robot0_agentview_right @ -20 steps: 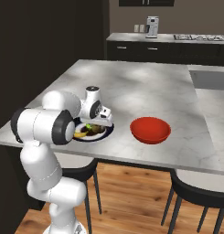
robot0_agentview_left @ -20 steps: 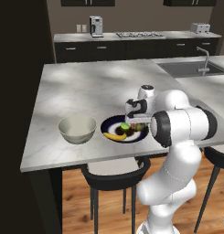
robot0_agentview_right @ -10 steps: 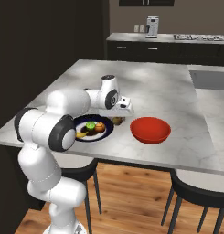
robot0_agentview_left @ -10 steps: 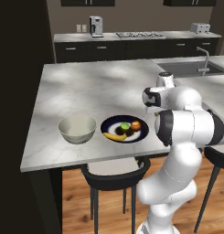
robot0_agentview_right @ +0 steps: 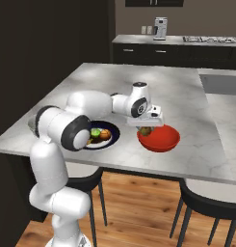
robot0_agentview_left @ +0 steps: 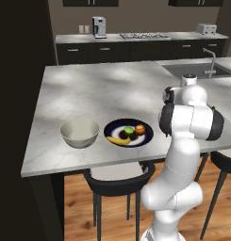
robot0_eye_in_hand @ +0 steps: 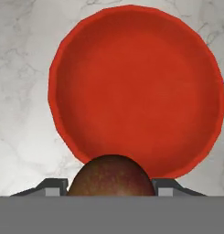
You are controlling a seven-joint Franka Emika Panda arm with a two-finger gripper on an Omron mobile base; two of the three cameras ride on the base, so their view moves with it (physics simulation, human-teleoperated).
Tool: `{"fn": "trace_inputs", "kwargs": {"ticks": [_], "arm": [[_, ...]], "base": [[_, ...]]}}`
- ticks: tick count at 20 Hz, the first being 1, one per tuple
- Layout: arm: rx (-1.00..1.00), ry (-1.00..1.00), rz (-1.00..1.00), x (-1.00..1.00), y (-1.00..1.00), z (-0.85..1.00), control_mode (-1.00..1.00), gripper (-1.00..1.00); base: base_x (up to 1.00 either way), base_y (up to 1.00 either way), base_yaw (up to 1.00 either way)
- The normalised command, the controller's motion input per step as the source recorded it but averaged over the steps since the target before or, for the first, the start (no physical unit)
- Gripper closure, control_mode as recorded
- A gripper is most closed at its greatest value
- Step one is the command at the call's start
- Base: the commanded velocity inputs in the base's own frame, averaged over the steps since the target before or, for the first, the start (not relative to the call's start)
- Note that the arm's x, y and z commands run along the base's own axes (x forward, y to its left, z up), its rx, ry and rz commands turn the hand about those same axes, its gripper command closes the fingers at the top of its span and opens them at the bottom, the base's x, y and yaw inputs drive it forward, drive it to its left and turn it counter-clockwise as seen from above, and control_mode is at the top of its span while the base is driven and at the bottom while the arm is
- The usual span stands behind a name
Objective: Take the fruits from the plate on the dining counter and place two fruits in each bowl.
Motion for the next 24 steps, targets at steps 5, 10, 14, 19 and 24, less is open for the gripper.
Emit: {"fn": "trace_inputs", "kwargs": {"ticks": [5,10,14,19,24], "arm": [[0.07,0.02,0.00,0.58,-0.63,-0.17,-1.00,1.00],[0.04,0.07,0.00,0.27,-0.52,-0.40,-1.00,1.00],[0.00,0.06,0.01,0.00,0.03,-0.54,-1.00,1.00],[0.00,0.00,0.00,0.00,0.08,-0.19,-1.00,-1.00],[0.00,0.00,0.00,0.00,0.00,-0.02,-1.00,-1.00]], "base": [[0.00,0.00,0.00],[0.00,0.00,0.00],[0.00,0.00,0.00],[0.00,0.00,0.00],[0.00,0.00,0.00]]}}
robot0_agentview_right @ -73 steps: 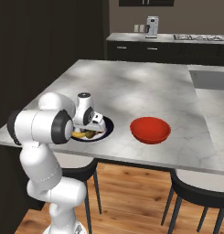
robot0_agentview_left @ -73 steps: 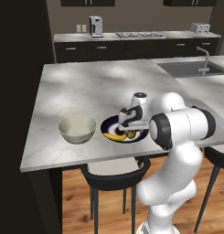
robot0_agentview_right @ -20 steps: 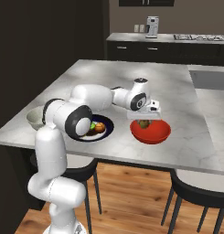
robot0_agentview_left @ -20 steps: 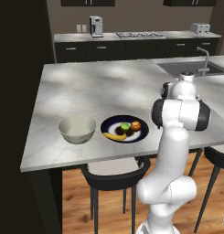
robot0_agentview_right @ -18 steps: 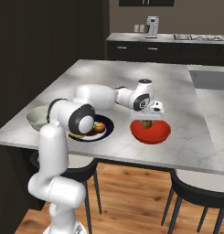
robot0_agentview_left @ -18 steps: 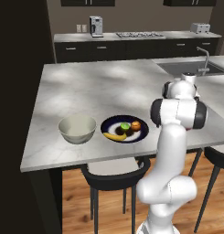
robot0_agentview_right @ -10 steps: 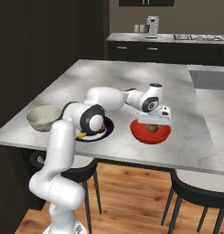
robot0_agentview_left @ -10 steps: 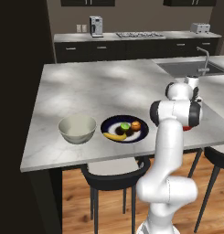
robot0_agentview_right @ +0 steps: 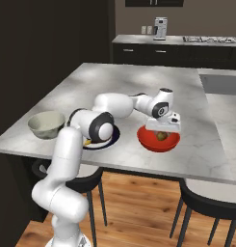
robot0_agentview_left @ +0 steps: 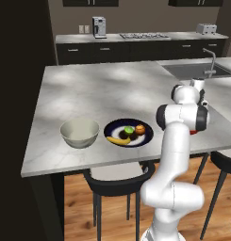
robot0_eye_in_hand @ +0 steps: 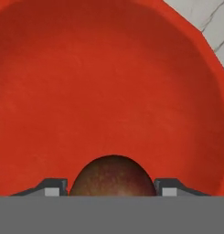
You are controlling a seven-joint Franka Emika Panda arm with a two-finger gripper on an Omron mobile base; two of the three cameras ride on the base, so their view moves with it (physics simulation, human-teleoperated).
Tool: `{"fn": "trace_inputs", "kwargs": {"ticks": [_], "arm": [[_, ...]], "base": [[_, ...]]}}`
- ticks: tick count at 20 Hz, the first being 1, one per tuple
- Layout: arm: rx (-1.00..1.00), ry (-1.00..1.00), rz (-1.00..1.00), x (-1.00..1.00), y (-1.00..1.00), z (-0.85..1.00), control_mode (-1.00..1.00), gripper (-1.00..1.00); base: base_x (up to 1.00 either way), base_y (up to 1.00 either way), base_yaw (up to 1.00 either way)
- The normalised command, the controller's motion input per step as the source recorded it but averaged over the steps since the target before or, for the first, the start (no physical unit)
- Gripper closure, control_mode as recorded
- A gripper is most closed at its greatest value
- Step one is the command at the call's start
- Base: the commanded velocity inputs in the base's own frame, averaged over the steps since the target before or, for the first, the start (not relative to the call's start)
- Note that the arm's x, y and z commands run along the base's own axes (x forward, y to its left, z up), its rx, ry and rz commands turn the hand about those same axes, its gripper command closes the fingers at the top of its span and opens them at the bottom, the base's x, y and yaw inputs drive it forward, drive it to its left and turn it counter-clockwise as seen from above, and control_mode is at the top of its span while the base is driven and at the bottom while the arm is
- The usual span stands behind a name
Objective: Take the fruits from the plate on the dining counter and place two fruits in each bowl.
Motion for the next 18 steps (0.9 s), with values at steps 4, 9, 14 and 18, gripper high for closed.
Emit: {"fn": "trace_inputs", "kwargs": {"ticks": [4,9,14,18], "arm": [[0.00,0.00,0.00,0.00,0.02,0.00,-1.00,-1.00],[0.00,0.00,0.00,-0.01,0.14,0.06,-1.00,-1.00],[0.00,-0.12,0.00,-0.23,0.95,0.83,-1.00,-1.00],[0.02,-0.03,0.03,-0.35,1.00,0.54,-1.00,-1.00]], "base": [[0.00,0.00,0.00],[0.00,0.00,0.00],[0.00,0.00,0.00],[0.00,0.00,0.00]]}}
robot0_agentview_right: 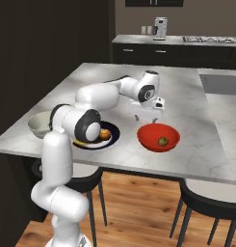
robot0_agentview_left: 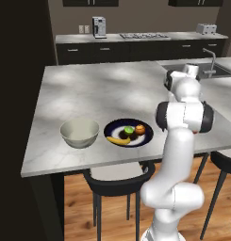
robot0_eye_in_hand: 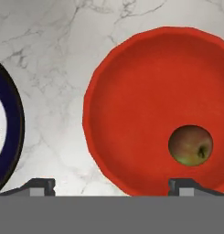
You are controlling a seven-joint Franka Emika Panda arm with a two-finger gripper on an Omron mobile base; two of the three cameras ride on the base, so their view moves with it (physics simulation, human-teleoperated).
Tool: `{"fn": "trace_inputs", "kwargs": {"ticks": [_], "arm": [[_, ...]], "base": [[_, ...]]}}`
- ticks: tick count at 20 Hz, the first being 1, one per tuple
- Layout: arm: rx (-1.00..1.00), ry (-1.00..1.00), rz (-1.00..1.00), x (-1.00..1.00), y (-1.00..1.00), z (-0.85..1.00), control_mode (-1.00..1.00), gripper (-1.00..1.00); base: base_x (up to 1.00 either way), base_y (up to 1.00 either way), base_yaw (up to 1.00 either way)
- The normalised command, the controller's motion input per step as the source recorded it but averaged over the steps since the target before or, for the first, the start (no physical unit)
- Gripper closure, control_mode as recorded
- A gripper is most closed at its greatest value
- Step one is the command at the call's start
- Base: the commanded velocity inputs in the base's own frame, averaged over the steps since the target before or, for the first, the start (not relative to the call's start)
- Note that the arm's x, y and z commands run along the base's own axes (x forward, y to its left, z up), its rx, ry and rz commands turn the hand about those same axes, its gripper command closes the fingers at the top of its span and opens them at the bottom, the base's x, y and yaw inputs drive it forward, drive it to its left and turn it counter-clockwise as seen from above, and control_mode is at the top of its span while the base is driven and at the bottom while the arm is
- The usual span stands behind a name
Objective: Take the fruits from the plate on the dining counter and place two fruits in each bowl.
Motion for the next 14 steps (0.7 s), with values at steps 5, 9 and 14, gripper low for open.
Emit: {"fn": "trace_inputs", "kwargs": {"ticks": [5,9,14], "arm": [[0.02,0.00,0.07,-0.19,1.00,0.09,-1.00,-1.00],[0.00,0.00,0.11,-0.01,0.99,0.00,-1.00,-1.00],[0.00,0.03,0.11,0.13,0.71,-0.30,-1.00,-1.00]], "base": [[0.00,0.00,0.00],[0.00,0.00,0.00],[0.00,0.00,0.00]]}}
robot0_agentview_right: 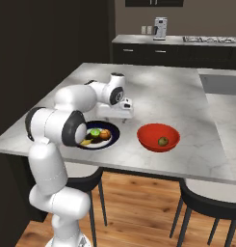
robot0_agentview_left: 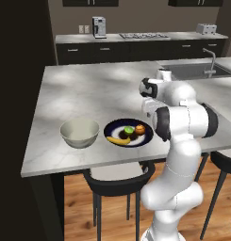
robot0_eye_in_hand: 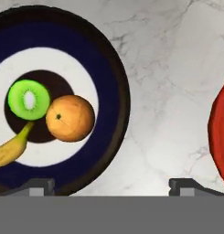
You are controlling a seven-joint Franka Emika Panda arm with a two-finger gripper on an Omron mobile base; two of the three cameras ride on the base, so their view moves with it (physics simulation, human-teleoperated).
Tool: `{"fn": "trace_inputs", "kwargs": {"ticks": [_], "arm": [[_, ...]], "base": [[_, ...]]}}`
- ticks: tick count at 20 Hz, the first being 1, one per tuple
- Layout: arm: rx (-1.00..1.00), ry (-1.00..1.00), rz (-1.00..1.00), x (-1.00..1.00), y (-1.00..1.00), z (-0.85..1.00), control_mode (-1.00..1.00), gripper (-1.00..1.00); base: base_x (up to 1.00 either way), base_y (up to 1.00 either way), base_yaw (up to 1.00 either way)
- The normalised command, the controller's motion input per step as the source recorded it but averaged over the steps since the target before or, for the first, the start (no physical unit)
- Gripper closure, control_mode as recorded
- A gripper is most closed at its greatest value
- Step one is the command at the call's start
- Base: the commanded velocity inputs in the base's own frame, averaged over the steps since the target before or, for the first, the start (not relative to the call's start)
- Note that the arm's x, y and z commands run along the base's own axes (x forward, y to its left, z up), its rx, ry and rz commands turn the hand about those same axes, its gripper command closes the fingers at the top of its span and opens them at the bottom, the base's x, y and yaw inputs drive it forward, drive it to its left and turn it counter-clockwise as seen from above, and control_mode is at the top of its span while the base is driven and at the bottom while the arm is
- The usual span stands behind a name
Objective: Take the fruits from the plate on the dining counter and place two fruits in each bowl.
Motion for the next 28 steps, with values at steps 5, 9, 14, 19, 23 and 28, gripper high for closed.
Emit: {"fn": "trace_inputs", "kwargs": {"ticks": [5,9,14,19,23,28], "arm": [[-0.01,0.05,0.13,0.33,0.70,-0.45,-1.00,-1.00],[0.00,0.01,0.10,0.41,0.21,-0.36,-1.00,-1.00],[0.00,0.02,0.12,0.22,0.02,-0.39,-1.00,-1.00],[0.00,0.06,0.04,-0.23,0.00,-0.11,-1.00,-1.00],[0.00,0.07,0.01,-0.28,0.00,-0.13,-1.00,-1.00],[0.00,0.02,0.00,0.00,0.07,-0.21,-1.00,-1.00]], "base": [[0.00,0.00,0.00],[0.00,0.00,0.00],[0.00,0.00,0.00],[0.00,0.00,0.00],[0.00,0.00,0.00],[0.00,0.00,0.00]]}}
